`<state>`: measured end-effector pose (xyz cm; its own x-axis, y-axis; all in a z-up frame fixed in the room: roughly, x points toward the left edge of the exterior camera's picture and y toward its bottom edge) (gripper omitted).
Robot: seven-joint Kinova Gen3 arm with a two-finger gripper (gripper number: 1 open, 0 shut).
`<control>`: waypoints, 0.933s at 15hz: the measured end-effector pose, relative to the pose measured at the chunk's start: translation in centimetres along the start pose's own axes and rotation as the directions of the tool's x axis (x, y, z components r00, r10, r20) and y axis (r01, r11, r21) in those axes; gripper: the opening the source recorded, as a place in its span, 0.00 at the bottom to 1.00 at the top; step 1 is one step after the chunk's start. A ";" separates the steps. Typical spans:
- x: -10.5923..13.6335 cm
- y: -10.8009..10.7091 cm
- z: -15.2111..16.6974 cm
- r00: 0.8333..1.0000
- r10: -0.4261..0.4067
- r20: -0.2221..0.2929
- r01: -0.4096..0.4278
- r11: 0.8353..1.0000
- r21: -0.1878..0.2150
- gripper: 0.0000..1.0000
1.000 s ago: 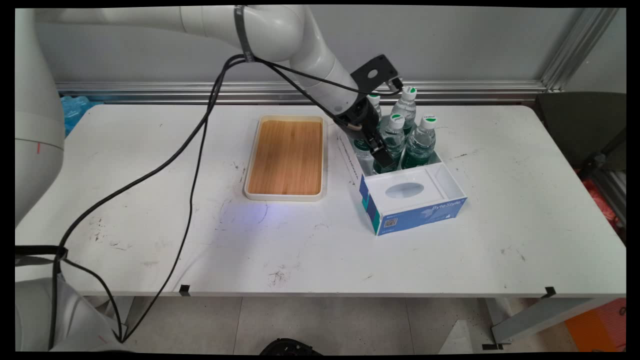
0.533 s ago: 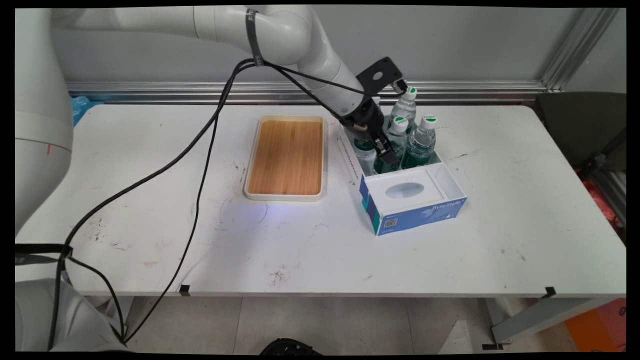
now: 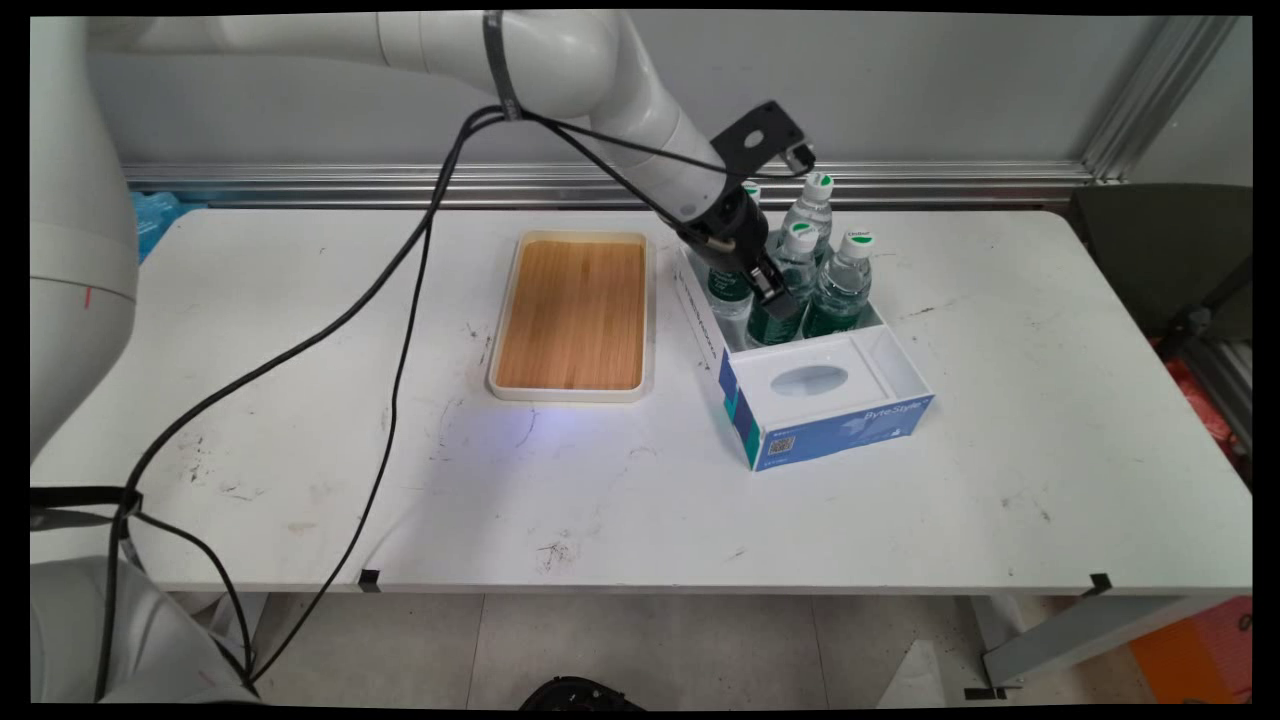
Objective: Place the picked object on the tray
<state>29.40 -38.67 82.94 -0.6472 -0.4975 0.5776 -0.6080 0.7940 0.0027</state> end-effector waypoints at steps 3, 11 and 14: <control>1.0 0.2 -2.3 1.000 -0.024 -0.018 0.024 1.000 0.006 0.00; 1.9 0.9 -11.4 0.998 -0.048 -0.044 0.049 0.999 0.015 0.00; 0.6 0.7 -15.1 0.998 -0.049 -0.038 0.050 0.999 0.020 0.00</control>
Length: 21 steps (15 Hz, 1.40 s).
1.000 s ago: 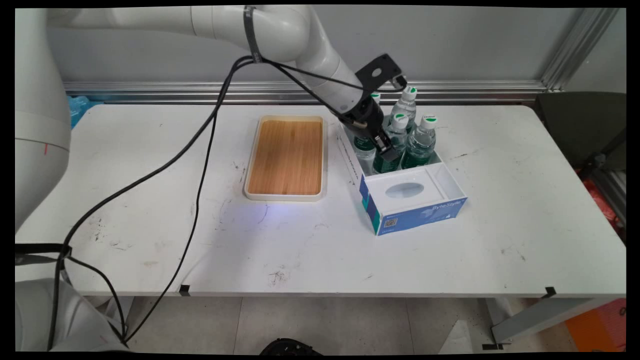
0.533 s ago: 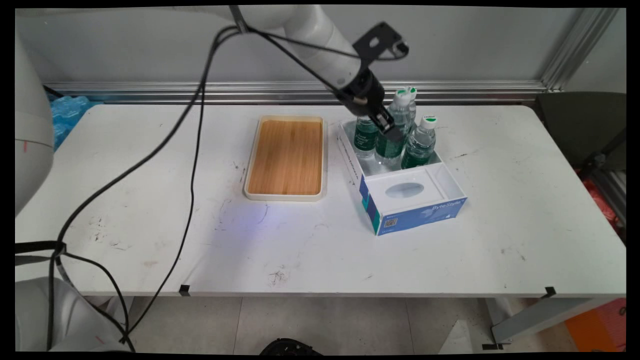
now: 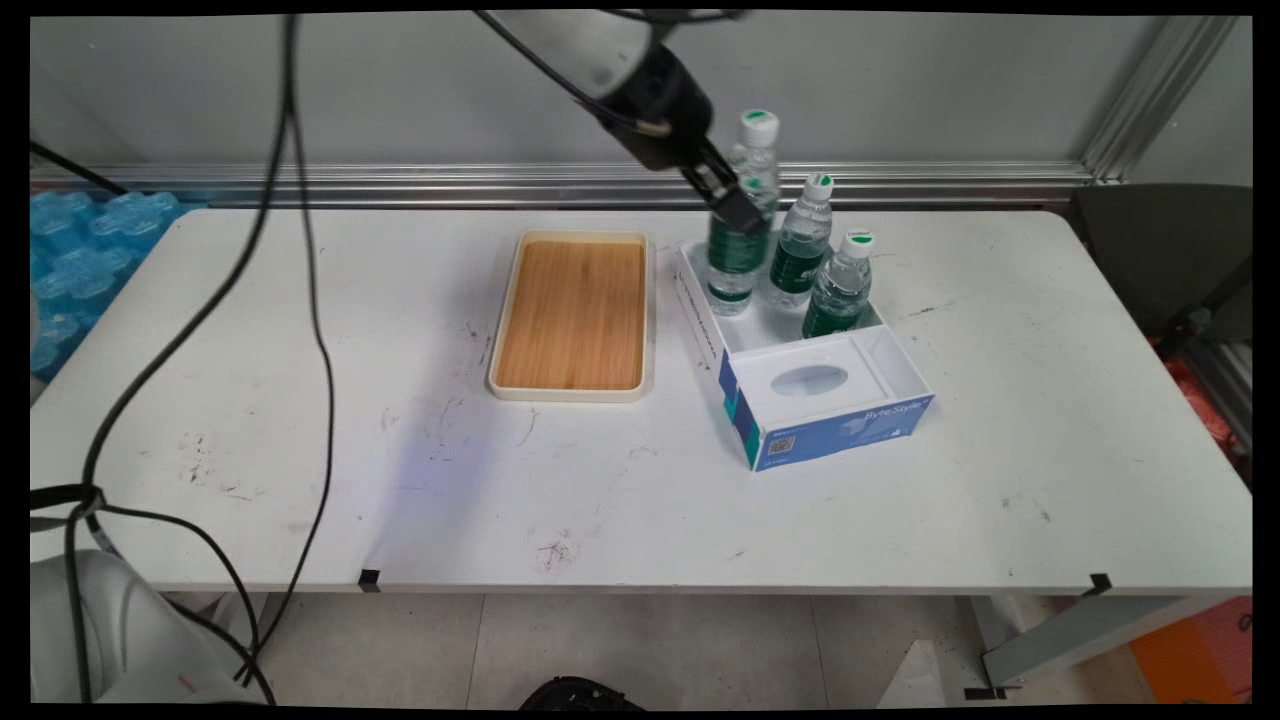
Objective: Place the picked object on the tray
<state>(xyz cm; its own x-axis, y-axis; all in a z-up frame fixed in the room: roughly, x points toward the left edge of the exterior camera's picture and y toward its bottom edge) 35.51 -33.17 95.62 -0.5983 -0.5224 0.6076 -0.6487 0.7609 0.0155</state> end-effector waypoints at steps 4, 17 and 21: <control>-2.7 -1.5 -4.7 1.000 0.005 0.018 -0.005 1.000 0.009 0.00; -13.3 -5.8 -6.5 0.991 0.112 0.071 -0.108 0.992 -0.059 0.00; -15.8 -6.4 -3.9 0.988 0.138 0.070 -0.132 0.988 -0.081 0.00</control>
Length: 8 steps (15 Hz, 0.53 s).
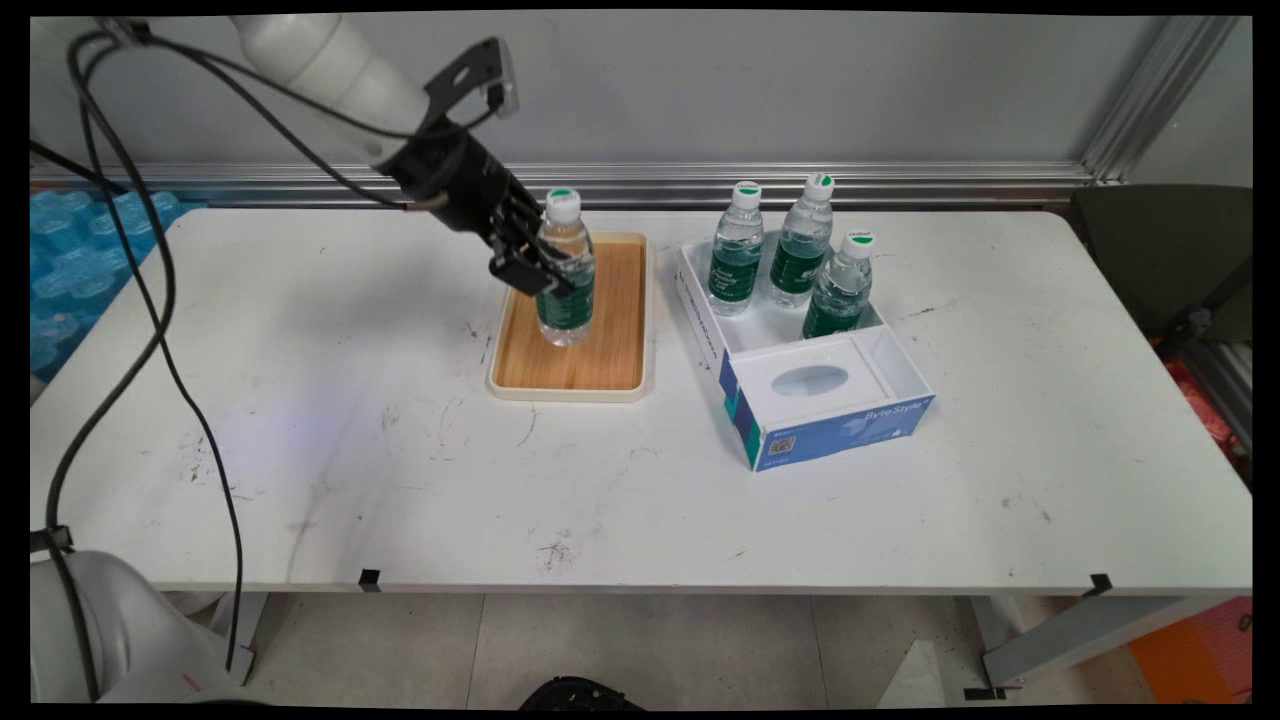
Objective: Place the picked object on the tray
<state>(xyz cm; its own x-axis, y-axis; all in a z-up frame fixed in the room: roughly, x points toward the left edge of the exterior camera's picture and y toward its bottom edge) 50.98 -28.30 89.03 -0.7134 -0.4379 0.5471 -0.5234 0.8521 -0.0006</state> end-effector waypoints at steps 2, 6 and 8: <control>-0.7 -0.1 1.3 1.000 0.011 -0.006 -0.011 1.000 -0.006 0.00; -1.4 -0.3 3.4 0.999 0.027 -0.025 -0.027 0.999 -0.017 0.00; -1.6 -0.4 4.7 0.999 0.034 -0.036 -0.034 0.999 -0.022 0.00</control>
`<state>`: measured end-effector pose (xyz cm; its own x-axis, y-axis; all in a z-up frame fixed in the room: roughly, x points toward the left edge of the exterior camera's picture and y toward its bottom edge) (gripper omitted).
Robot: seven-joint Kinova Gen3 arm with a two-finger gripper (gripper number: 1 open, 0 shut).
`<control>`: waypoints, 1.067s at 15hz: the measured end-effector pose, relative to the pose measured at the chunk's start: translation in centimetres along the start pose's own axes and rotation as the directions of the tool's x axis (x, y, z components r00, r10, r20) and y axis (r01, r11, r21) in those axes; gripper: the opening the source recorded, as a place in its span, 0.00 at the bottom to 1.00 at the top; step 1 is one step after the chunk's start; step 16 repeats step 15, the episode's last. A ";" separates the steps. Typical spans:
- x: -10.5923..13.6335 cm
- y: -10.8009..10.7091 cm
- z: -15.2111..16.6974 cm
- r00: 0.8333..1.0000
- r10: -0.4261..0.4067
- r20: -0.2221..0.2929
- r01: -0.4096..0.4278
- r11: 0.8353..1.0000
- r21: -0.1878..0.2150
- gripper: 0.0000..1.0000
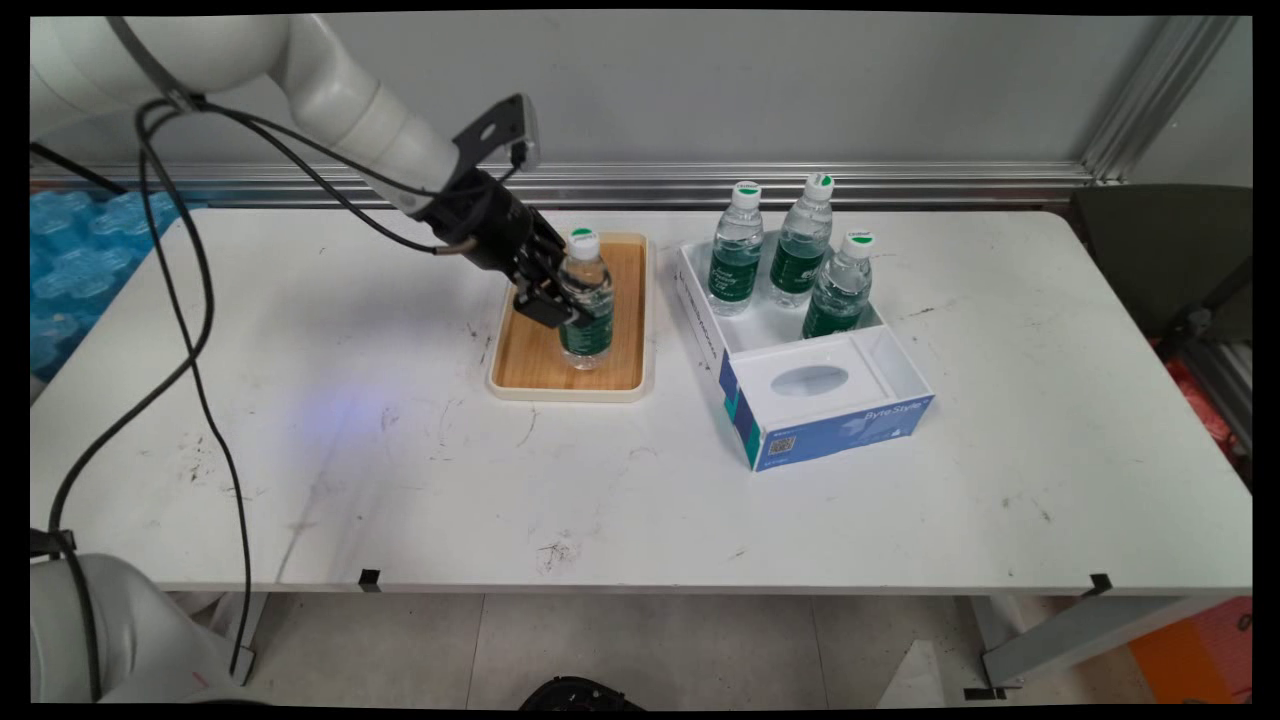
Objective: Place the picked object on the tray
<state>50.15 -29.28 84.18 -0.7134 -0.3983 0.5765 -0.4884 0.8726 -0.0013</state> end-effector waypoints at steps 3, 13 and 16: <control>-0.3 -0.2 1.3 1.000 0.006 -0.011 -0.006 1.000 -0.002 0.00; -1.0 -0.3 3.3 0.999 0.025 -0.039 -0.025 1.000 -0.002 1.00; -1.1 -0.3 3.3 0.999 0.030 -0.043 -0.030 1.000 0.000 1.00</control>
